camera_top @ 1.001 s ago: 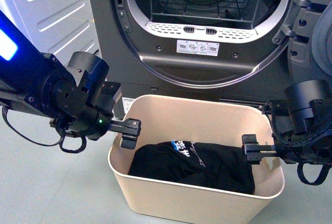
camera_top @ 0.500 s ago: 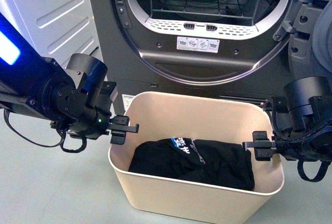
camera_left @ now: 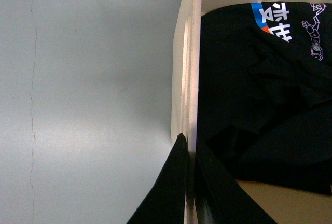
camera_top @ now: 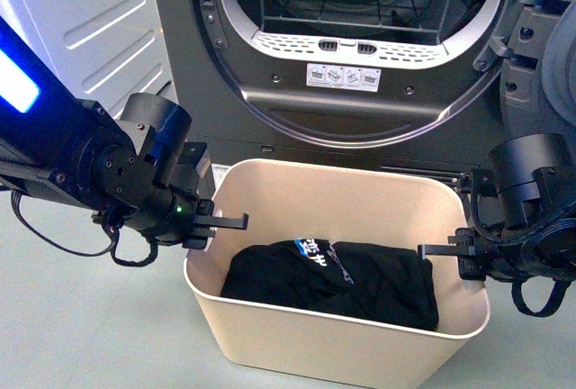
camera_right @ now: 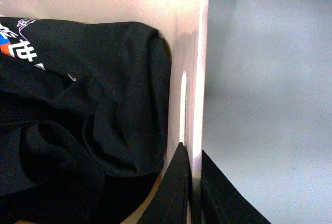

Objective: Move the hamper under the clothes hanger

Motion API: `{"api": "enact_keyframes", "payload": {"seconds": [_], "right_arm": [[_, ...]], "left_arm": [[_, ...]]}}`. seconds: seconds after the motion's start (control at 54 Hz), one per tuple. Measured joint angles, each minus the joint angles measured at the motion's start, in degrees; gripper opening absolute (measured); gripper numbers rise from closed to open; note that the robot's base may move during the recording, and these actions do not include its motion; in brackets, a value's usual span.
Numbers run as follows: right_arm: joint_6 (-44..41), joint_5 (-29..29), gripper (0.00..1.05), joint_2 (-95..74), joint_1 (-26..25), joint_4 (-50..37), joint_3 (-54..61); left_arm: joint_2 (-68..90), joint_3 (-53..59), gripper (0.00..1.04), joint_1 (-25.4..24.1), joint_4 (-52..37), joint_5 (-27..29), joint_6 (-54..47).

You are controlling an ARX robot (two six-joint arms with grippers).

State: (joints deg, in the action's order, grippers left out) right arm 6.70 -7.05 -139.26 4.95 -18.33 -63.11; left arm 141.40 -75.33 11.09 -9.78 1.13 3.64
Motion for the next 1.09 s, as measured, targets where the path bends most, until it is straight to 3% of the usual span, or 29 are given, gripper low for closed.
{"api": "enact_keyframes", "payload": {"seconds": [1.094], "right_arm": [[-0.6,1.1,0.03,6.9,-0.3,0.1,2.5]], "left_arm": [[-6.6,1.8,0.04,-1.3,0.7,1.4,-0.6]]}}
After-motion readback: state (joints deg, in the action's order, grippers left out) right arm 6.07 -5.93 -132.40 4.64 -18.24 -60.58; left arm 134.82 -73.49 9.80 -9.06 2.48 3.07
